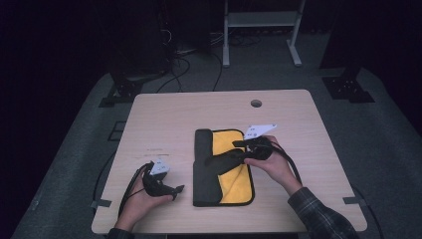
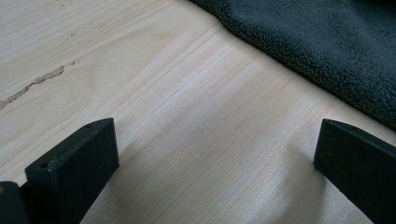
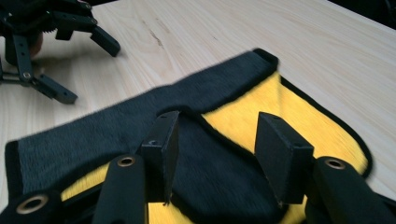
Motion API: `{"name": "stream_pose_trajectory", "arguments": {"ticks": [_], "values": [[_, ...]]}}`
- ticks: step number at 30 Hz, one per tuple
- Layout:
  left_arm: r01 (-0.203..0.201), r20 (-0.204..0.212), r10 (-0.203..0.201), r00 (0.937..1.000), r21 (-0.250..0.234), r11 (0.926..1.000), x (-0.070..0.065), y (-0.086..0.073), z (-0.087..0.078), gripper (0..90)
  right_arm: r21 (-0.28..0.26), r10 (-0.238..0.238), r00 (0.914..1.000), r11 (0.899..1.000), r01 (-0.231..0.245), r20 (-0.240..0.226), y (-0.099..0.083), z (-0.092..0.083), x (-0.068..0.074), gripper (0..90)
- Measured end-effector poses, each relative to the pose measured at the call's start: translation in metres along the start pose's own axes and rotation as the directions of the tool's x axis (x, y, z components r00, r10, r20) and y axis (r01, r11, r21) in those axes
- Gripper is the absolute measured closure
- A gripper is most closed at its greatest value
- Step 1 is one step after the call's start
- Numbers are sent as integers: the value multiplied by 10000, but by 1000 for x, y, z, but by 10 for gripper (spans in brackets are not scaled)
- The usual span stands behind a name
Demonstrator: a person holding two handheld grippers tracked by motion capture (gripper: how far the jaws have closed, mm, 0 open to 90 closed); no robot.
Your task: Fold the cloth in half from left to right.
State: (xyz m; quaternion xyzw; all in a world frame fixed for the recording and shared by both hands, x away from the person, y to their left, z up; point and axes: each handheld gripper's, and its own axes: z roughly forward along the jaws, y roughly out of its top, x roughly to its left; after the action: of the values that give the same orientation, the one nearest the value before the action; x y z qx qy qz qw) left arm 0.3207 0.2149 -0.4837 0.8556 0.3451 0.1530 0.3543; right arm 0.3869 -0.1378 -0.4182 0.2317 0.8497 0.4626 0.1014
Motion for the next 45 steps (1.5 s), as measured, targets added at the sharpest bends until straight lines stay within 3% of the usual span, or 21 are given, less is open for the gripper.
{"name": "stream_pose_trajectory", "arguments": {"ticks": [13,25,29,33,34,37,38,45], "values": [[29,-3,-29,10000,-21,10000,0,0,0,0,287,-297,9964,9991,320,-790,18,54,18,458],[5,-1,-5,10000,27,10000,0,0,0,0,983,-382,9943,9940,480,-997,10,94,23,464],[10,-2,-10,10000,27,10000,0,0,0,0,1375,-791,9934,9864,900,-833,5,100,26,500],[7,-3,-7,10000,29,10000,0,0,0,0,1470,-818,9934,9848,930,-807,1,102,26,572],[8,-4,-8,10000,30,10000,0,0,0,0,1488,-727,9942,9853,839,-791,0,103,26,653],[25,6,-25,10000,31,10000,0,0,0,0,1481,-602,9958,9865,699,-693,0,102,24,714],[27,6,-27,10000,30,10000,0,0,0,0,1419,-356,9971,9889,450,-679,1,101,23,748],[18,2,-18,10000,17,10000,0,0,0,0,1069,208,9976,9942,-136,-668,11,89,12,805]]}}
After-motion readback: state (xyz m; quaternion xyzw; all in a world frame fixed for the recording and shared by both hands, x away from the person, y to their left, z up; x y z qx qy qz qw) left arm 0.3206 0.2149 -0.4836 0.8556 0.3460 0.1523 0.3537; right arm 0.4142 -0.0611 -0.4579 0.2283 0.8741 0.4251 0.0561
